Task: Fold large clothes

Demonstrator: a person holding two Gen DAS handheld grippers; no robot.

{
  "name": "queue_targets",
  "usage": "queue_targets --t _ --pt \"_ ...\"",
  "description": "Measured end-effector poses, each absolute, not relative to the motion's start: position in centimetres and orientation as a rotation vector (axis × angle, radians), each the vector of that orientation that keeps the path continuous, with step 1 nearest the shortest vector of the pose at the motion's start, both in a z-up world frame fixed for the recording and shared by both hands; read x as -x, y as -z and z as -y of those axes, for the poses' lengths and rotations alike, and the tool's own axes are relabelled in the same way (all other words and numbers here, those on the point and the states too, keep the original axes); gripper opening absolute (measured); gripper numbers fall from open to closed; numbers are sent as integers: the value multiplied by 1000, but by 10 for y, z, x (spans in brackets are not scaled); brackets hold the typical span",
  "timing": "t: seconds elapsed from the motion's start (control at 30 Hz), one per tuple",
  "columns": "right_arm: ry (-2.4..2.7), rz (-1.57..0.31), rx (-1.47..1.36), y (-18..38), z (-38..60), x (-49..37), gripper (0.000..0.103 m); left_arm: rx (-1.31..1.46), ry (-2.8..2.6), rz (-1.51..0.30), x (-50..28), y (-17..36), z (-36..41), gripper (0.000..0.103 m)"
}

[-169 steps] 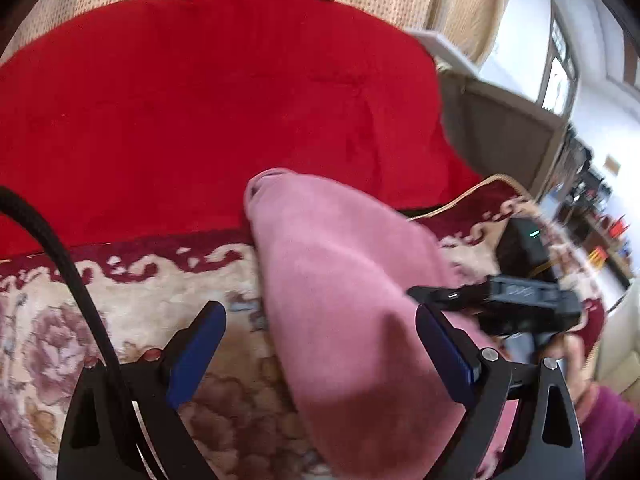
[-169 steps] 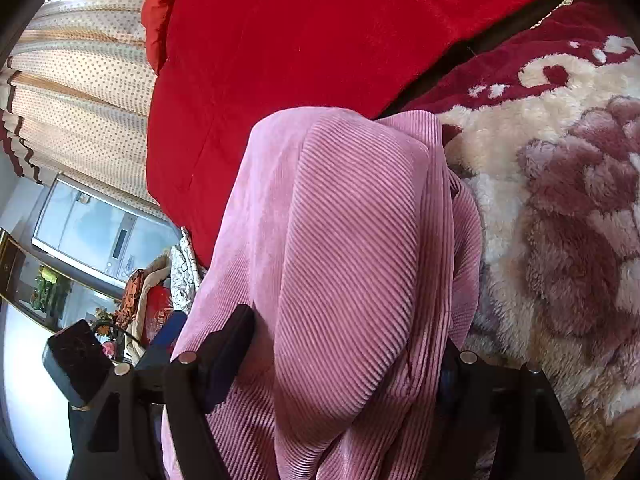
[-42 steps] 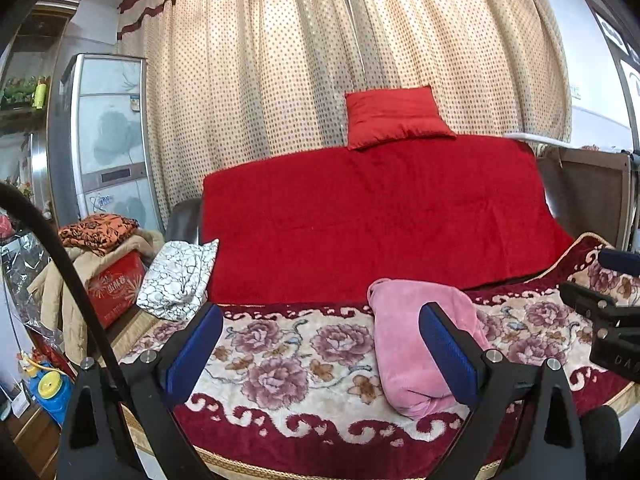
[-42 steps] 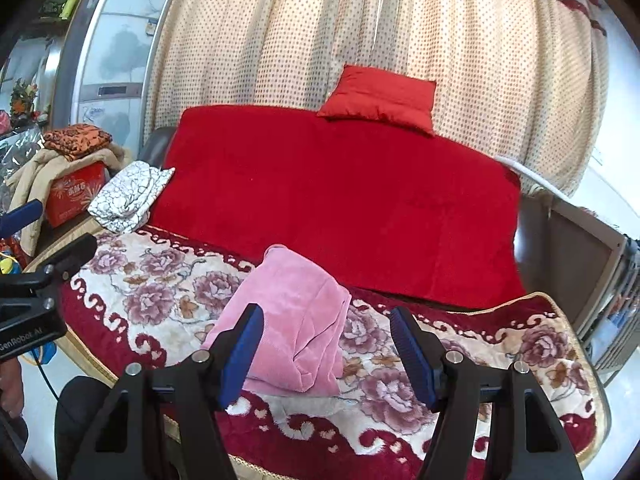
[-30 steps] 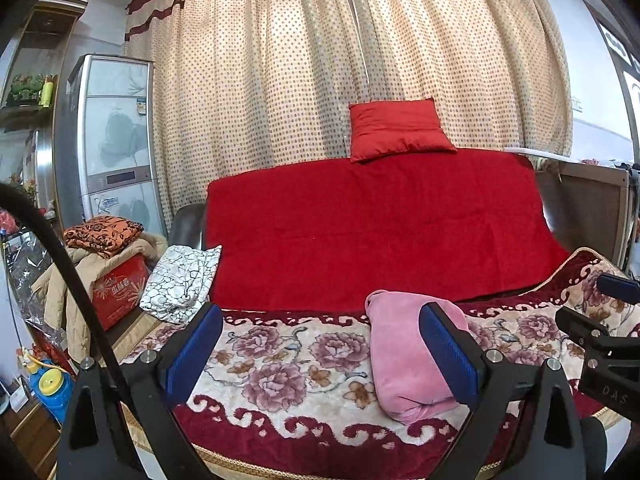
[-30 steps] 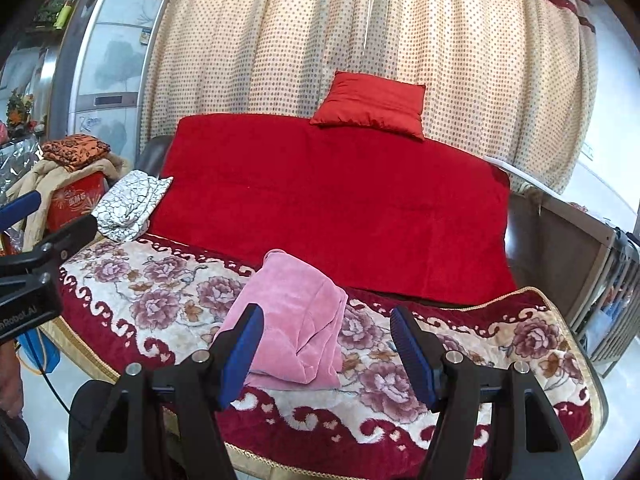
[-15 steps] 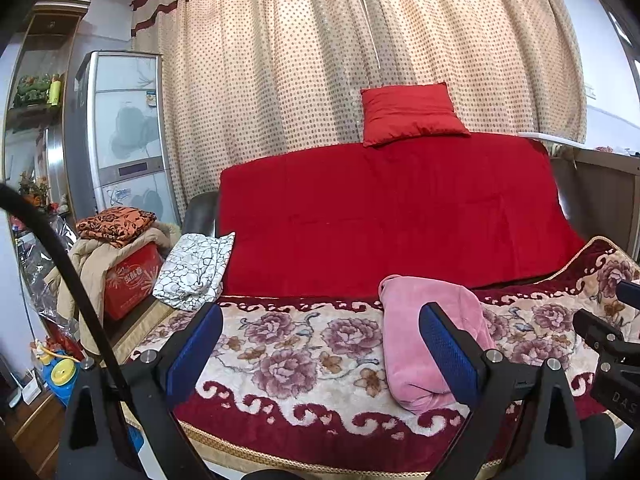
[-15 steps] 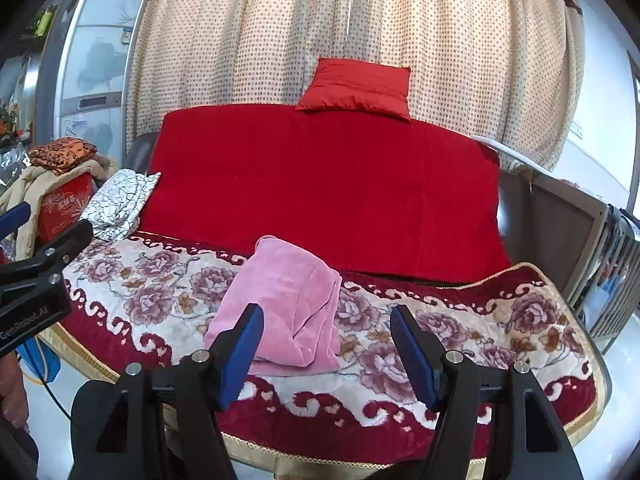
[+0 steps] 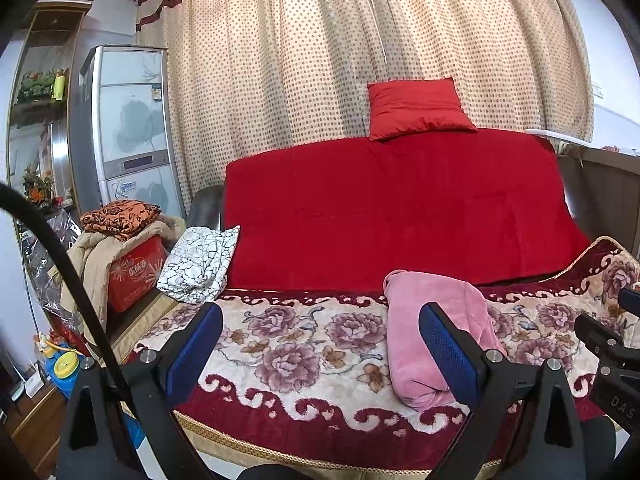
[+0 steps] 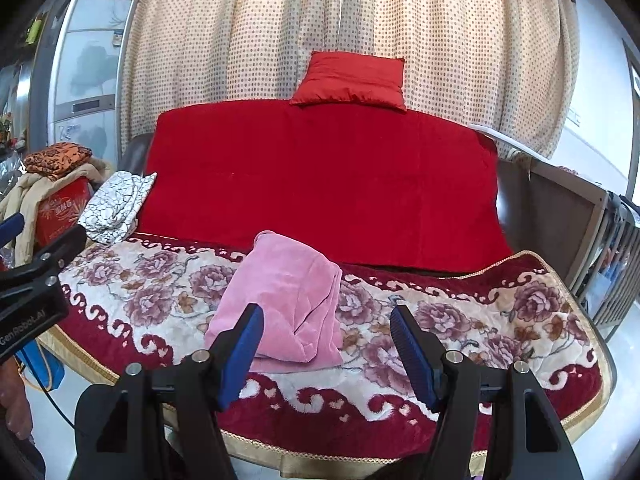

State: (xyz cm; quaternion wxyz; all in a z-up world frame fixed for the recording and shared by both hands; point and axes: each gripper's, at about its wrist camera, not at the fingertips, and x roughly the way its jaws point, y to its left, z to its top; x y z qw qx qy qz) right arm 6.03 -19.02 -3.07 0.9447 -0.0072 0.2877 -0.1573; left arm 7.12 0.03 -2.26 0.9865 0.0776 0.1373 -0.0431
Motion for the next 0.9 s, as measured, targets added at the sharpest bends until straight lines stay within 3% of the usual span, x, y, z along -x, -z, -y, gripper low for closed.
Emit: queue_targets --t 0.9 --pt "316 -599 -20 34 194 -60 70 -183 110 -266 -68 25 6 98"
